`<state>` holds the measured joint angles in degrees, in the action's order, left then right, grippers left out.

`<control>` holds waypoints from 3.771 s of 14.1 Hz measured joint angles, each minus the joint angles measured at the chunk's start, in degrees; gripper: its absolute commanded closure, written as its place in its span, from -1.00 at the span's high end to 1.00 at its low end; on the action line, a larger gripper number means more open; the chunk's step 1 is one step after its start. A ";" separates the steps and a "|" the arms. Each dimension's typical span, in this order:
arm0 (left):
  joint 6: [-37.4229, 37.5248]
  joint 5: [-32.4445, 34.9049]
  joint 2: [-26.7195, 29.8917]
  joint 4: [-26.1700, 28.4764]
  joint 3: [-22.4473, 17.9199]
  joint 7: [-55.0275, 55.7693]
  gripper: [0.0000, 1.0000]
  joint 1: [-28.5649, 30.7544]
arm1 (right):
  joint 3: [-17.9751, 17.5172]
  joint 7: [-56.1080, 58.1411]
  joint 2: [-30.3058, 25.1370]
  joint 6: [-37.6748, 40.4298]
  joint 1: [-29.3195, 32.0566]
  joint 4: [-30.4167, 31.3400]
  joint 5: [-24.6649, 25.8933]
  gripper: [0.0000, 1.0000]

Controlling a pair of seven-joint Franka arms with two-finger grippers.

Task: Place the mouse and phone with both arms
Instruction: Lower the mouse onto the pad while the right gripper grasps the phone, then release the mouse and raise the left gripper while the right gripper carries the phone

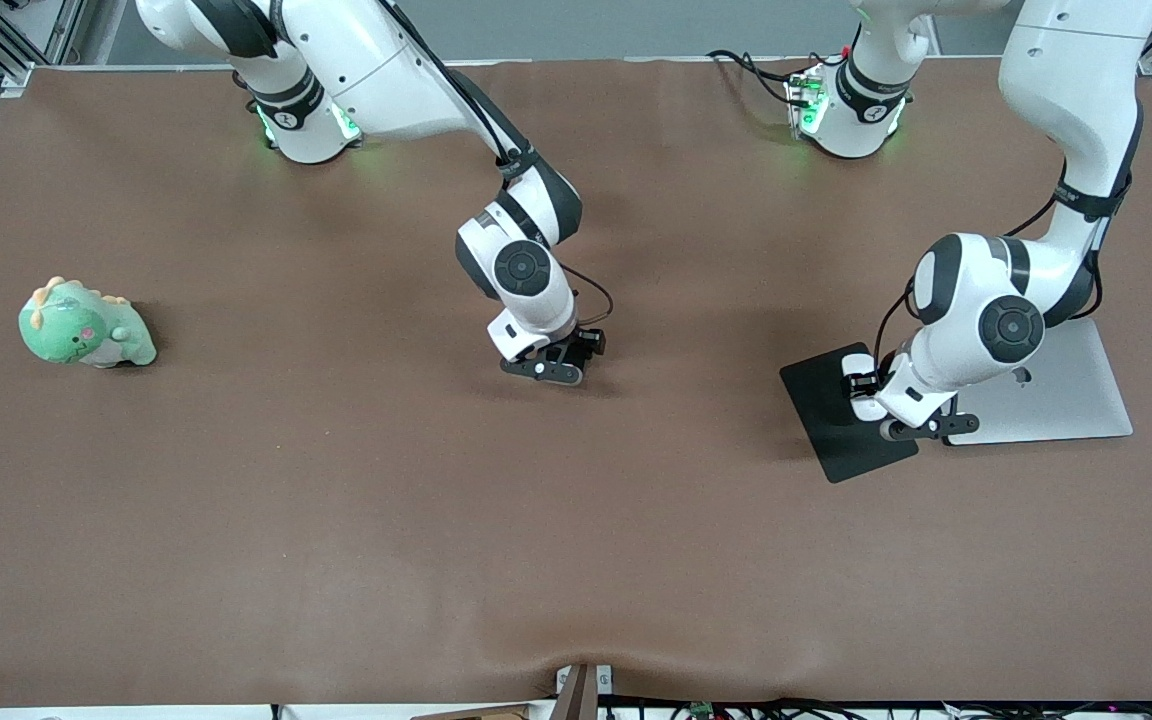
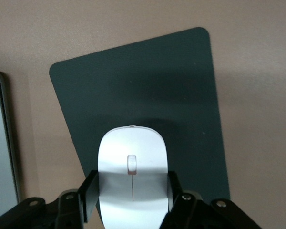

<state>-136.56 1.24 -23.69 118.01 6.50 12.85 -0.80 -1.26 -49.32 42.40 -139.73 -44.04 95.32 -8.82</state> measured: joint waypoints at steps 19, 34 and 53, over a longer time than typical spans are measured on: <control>-5.84 1.01 -4.13 -0.04 0.45 -2.54 -1.00 2.94 | 1.56 9.08 -11.68 22.82 11.65 1.13 1.33 -1.00; -3.78 1.02 -1.20 -4.29 1.05 -2.54 1.00 2.70 | 1.73 33.71 -25.58 18.78 29.46 23.23 1.48 -1.00; 49.75 1.02 19.40 -35.99 2.14 -6.54 1.00 3.07 | 2.07 53.50 -27.49 6.61 50.83 32.81 8.76 -1.00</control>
<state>-86.81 2.25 -4.30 82.02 8.64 6.31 2.27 0.81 4.17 14.91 -133.13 6.79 128.13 -0.06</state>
